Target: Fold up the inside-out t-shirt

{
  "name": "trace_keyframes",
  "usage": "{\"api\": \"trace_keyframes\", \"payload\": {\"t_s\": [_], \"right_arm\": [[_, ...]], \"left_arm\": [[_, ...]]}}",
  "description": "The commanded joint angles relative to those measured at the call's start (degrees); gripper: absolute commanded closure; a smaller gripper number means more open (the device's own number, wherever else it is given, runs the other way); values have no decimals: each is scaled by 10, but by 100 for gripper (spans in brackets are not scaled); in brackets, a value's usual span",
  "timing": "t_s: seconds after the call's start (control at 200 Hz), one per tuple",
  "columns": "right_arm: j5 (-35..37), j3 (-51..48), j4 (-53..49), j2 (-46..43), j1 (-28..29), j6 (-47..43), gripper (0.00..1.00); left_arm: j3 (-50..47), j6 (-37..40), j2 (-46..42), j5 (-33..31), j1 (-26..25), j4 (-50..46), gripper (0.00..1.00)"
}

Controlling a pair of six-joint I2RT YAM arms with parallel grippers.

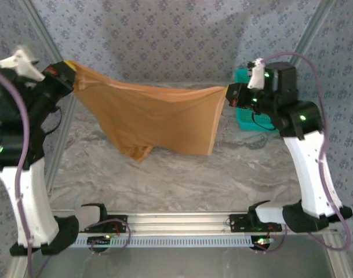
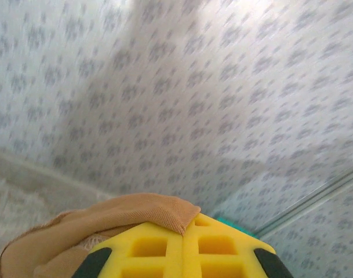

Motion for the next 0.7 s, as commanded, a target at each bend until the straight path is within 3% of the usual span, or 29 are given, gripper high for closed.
{"api": "trace_keyframes", "payload": {"t_s": [0.0,0.145,0.305,0.505,0.695], "right_arm": [[-53,25,51,-62,3,27,100],[-97,37,121,-99,3,38,100],[-98,73,114,-76,1,33,100],[-16,29,99,-32,-7,-1,100],[38,-103,156,13,-26,-8,100]], "left_arm": [[58,17,-40,-33,4,42,100],[165,45,-17,-55,4,23,100],[272,75,53,-57,4,-15,100],[235,106,153,-41,4,-32,100],[91,133,267,-5,4,24,100]]}}
